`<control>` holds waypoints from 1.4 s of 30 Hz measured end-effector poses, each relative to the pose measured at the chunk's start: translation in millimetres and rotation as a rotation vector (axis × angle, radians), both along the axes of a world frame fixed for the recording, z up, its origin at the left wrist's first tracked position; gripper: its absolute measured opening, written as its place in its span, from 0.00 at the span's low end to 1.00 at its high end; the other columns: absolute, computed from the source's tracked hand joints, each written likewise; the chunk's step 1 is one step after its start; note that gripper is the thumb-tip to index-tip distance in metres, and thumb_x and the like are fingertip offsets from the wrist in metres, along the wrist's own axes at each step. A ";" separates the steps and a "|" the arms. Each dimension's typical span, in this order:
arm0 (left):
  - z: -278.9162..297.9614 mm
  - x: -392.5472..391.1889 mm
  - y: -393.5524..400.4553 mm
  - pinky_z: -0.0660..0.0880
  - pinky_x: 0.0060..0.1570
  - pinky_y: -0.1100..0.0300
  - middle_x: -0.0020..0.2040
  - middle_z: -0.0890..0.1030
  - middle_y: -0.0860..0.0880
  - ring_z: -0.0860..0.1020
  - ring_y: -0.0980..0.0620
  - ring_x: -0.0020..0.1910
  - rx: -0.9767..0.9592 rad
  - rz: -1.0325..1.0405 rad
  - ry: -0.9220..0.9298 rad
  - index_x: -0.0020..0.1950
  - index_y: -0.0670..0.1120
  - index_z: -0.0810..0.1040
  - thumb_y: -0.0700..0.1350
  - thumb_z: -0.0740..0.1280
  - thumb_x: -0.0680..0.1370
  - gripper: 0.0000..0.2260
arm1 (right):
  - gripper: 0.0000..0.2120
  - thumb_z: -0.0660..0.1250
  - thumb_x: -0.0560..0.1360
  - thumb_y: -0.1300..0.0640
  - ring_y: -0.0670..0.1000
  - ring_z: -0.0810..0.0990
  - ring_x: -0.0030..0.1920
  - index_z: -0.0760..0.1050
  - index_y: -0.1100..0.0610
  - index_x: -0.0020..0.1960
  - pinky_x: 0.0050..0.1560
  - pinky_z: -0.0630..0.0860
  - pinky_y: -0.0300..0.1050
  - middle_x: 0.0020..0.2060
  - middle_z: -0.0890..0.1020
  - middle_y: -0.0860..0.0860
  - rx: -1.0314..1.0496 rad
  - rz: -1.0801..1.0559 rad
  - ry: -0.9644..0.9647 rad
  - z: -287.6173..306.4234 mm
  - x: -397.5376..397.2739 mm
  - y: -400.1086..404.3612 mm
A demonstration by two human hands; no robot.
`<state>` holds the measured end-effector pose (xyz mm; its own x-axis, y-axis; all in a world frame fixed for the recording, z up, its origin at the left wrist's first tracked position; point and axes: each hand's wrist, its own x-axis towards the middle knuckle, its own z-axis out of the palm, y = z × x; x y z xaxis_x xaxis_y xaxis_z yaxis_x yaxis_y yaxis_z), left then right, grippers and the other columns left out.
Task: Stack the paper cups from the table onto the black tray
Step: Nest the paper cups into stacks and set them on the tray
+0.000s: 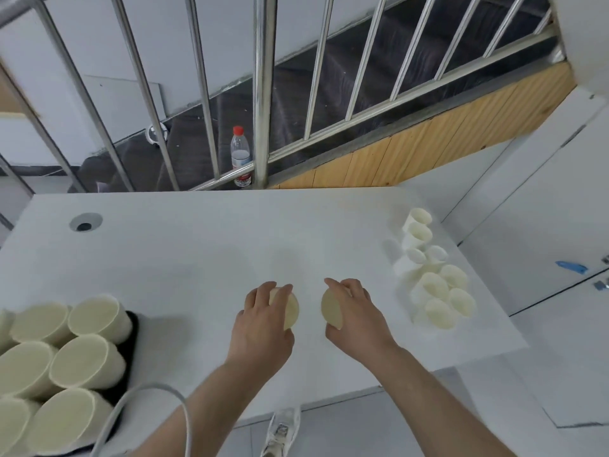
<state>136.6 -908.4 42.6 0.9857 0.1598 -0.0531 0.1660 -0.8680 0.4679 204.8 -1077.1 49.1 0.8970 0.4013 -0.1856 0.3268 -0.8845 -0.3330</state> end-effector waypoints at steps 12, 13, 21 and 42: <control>13.8 -112.5 125.6 0.69 0.63 0.56 0.74 0.58 0.51 0.57 0.48 0.73 0.010 0.063 -0.031 0.75 0.53 0.56 0.44 0.64 0.74 0.31 | 0.36 0.67 0.73 0.56 0.50 0.64 0.68 0.56 0.47 0.76 0.53 0.76 0.45 0.68 0.60 0.47 0.041 0.090 -0.015 13.2 -106.9 130.2; 14.5 -119.3 140.4 0.69 0.63 0.56 0.74 0.58 0.51 0.58 0.48 0.73 0.016 0.060 -0.033 0.76 0.53 0.56 0.44 0.65 0.74 0.32 | 0.36 0.67 0.73 0.55 0.50 0.64 0.68 0.56 0.47 0.76 0.53 0.76 0.45 0.68 0.60 0.46 0.046 0.088 -0.024 14.0 -112.5 145.3; 15.6 -164.7 266.8 0.67 0.64 0.55 0.74 0.60 0.49 0.60 0.46 0.72 0.046 0.091 -0.040 0.76 0.51 0.57 0.46 0.65 0.74 0.31 | 0.36 0.66 0.73 0.56 0.48 0.62 0.69 0.55 0.46 0.77 0.54 0.76 0.45 0.69 0.60 0.45 0.090 0.176 -0.040 14.5 -155.2 267.9; 0.2 -232.5 424.4 0.73 0.55 0.55 0.71 0.64 0.51 0.63 0.47 0.70 0.070 0.367 -0.018 0.75 0.50 0.61 0.50 0.67 0.74 0.30 | 0.33 0.66 0.74 0.52 0.49 0.64 0.69 0.57 0.45 0.76 0.58 0.75 0.49 0.70 0.61 0.46 0.134 0.421 0.029 -3.5 -201.2 446.8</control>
<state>-95.9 -483.9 42.8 0.8628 0.5055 -0.0130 0.4645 -0.7822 0.4152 3.6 -630.3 45.6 0.6451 0.7530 -0.1301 0.6383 -0.6246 -0.4499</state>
